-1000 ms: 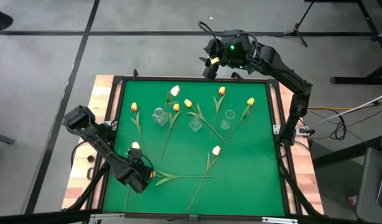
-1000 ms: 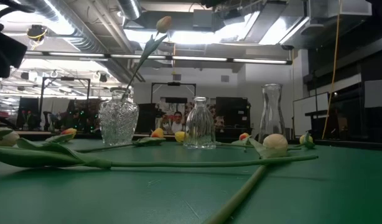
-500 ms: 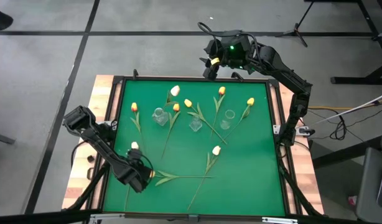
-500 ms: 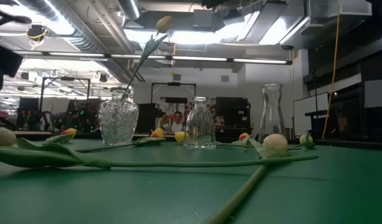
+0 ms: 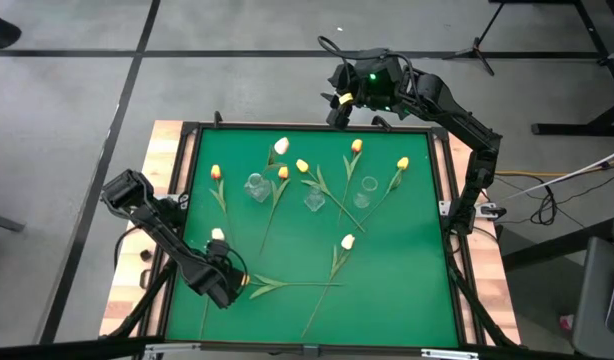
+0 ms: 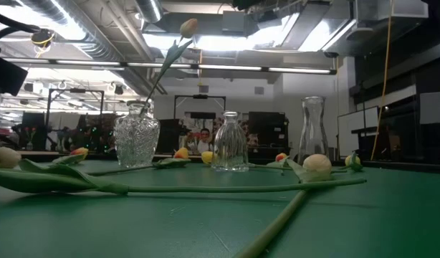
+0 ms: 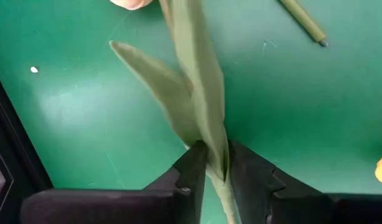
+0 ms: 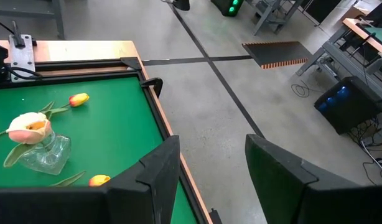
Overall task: Sort flowers into vase by color
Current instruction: Put the left light yellow flower into the left transparent vase
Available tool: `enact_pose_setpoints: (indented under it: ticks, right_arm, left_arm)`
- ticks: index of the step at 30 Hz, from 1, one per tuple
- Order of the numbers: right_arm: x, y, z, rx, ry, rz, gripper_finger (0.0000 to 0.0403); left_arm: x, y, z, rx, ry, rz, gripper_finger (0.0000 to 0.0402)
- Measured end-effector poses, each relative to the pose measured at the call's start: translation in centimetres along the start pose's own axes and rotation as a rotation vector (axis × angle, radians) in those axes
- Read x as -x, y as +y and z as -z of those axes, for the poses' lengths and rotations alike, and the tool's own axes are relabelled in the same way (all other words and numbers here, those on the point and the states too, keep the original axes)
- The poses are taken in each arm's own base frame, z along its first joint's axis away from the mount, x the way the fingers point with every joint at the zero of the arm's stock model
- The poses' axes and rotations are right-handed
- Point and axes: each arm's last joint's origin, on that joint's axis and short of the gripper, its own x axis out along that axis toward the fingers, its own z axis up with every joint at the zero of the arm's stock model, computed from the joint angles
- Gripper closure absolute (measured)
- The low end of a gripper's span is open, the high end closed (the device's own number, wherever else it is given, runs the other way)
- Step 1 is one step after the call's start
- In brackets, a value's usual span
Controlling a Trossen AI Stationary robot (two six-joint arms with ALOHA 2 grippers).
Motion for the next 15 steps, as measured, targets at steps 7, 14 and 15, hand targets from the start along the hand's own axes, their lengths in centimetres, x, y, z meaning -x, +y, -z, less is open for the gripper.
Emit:
enact_pose_setpoints:
  ticks: [7,14,15]
  right_arm:
    - [0.03,0.28,-0.07,-0.009,-0.024,-0.099,0.0219]
    - [0.09,0.68,-0.15,-0.028,-0.053,-0.237,0.0219]
    - [0.11,0.76,-0.17,-0.028,-0.06,-0.266,0.0219]
  left_arm:
    - [0.03,-0.05,-0.05,0.0,-0.016,0.009,0.0394]
    - [0.48,-0.51,-0.29,-0.004,-0.132,0.092,0.0397]
    - [0.76,-0.66,-0.43,0.002,-0.167,0.124,0.0398]
